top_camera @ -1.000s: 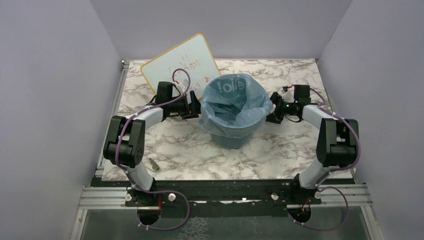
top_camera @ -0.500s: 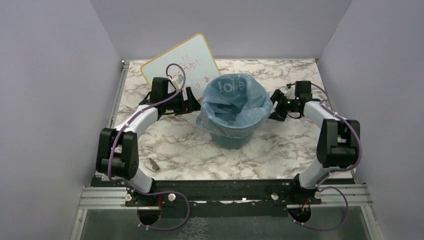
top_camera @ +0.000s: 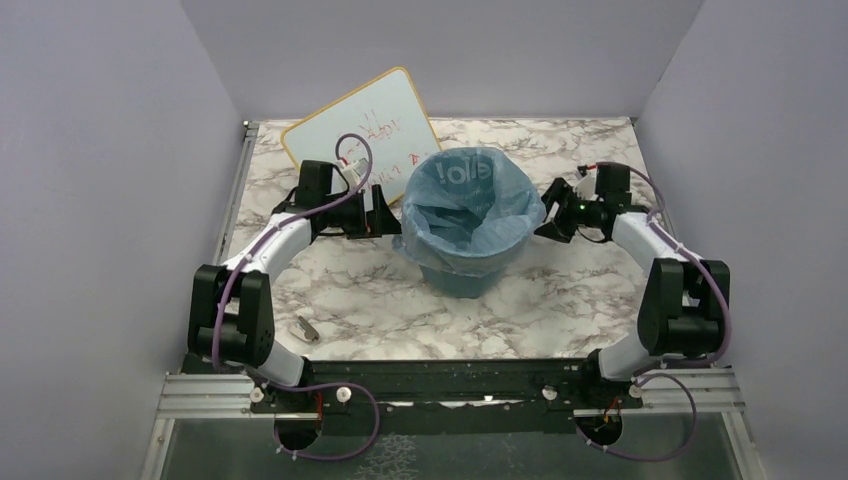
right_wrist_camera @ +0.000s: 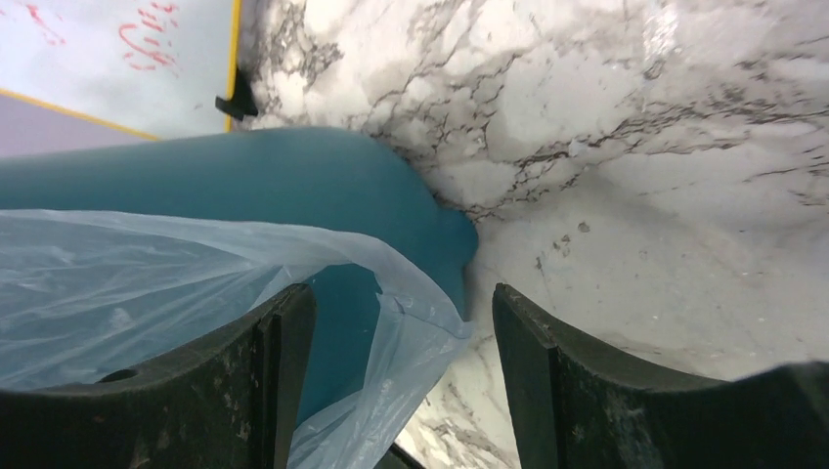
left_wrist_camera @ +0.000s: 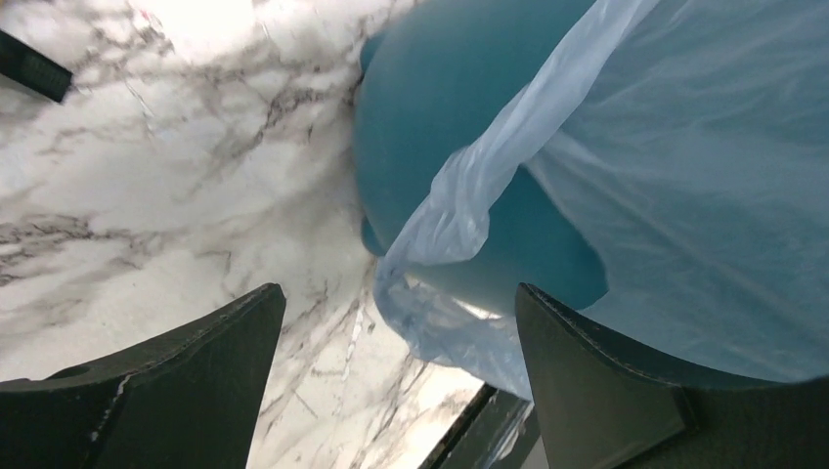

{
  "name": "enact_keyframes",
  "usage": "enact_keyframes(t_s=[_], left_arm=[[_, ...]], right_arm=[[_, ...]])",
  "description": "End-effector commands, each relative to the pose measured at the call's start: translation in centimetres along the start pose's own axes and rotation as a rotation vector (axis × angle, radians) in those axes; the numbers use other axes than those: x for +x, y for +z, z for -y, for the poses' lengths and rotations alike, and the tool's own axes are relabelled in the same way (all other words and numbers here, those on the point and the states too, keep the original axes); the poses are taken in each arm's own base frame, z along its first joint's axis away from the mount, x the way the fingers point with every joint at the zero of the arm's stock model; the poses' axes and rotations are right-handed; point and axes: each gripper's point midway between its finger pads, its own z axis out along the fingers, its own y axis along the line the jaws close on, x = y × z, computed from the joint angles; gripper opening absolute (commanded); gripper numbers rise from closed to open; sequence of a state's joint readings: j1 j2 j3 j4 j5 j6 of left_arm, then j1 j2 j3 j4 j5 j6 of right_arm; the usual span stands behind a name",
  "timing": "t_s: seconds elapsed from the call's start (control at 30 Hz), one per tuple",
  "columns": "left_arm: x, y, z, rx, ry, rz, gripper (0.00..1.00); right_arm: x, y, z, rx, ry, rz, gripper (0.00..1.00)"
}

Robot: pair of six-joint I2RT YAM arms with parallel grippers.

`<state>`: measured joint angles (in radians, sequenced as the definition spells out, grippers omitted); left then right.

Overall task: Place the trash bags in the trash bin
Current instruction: Place the trash bag in the trash bin.

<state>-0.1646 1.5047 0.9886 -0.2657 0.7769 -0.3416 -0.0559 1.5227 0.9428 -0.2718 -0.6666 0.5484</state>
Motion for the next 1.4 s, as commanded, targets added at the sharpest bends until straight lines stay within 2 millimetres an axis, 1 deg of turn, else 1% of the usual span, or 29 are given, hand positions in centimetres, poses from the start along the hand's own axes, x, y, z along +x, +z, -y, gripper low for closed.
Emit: enact_keyframes(t_s=[0.0,0.13,0.23,0.33,0.43,0.5,0.6,0.7,0.77,0.83,0.9,0.97,1.07,1.17,1.27,1.37], left_arm=[[2.1,0.0,0.0,0.046,0.018,-0.098,0.88],[2.7,0.8,-0.3,0.055,-0.011,-0.127,0.88],[2.5,2.0,-1.2,-0.004,-0.024,-0.107,0.87],[2.4,3.4,-1.9,-0.011,-0.072,-0.086,0.85],[2.4,4.3,-2.0,-0.014,-0.090,-0.080,0.82],[2.9,4.7,-2.3,-0.034,-0.094,-0.089,0.80],[3.9,4.8,-2.8,-0.064,-0.096,-0.097,0.78],[4.3,4.6,-3.3,-0.094,-0.107,-0.087,0.78],[4.1,4.4,-3.0,-0.087,-0.105,-0.076,0.77],[3.7,4.2,-2.6,-0.079,-0.092,-0.060,0.77],[3.5,4.0,-2.4,-0.082,-0.080,-0.051,0.77],[3.6,3.8,-2.7,-0.100,-0.077,-0.053,0.75],[4.0,3.4,-2.8,-0.115,-0.077,-0.046,0.75],[3.9,3.2,-2.2,-0.097,-0.076,-0.035,0.75],[3.4,3.1,-1.6,-0.077,-0.066,-0.026,0.75],[3.1,2.8,-1.2,-0.071,-0.061,-0.016,0.75]], right_arm=[[1.1,0.2,-0.9,-0.085,-0.003,-0.079,0.72],[2.1,0.8,0.3,-0.058,0.045,-0.128,0.72],[2.9,1.1,1.0,-0.046,0.078,-0.161,0.72],[2.6,1.0,2.2,0.045,0.103,-0.113,0.72],[1.6,0.1,3.8,0.180,0.103,-0.041,0.73],[0.7,-0.9,4.3,0.246,0.080,0.026,0.74],[-1.1,-2.8,3.9,0.304,0.015,0.125,0.75],[-3.6,-5.9,3.2,0.396,-0.061,0.242,0.76],[-5.4,-8.1,2.0,0.427,-0.129,0.330,0.77],[-6.8,-10.3,0.2,0.422,-0.182,0.428,0.78],[-7.7,-11.9,-1.9,0.376,-0.238,0.502,0.78],[-8.0,-13.0,-3.7,0.319,-0.282,0.546,0.78],[-7.8,-13.8,-6.9,0.206,-0.341,0.547,0.78],[-6.7,-14.2,-12.1,-0.015,-0.487,0.471,0.76],[-6.0,-15.1,-16.4,-0.192,-0.512,0.422,0.75],[-5.0,-15.9,-20.0,-0.362,-0.544,0.339,0.67]])
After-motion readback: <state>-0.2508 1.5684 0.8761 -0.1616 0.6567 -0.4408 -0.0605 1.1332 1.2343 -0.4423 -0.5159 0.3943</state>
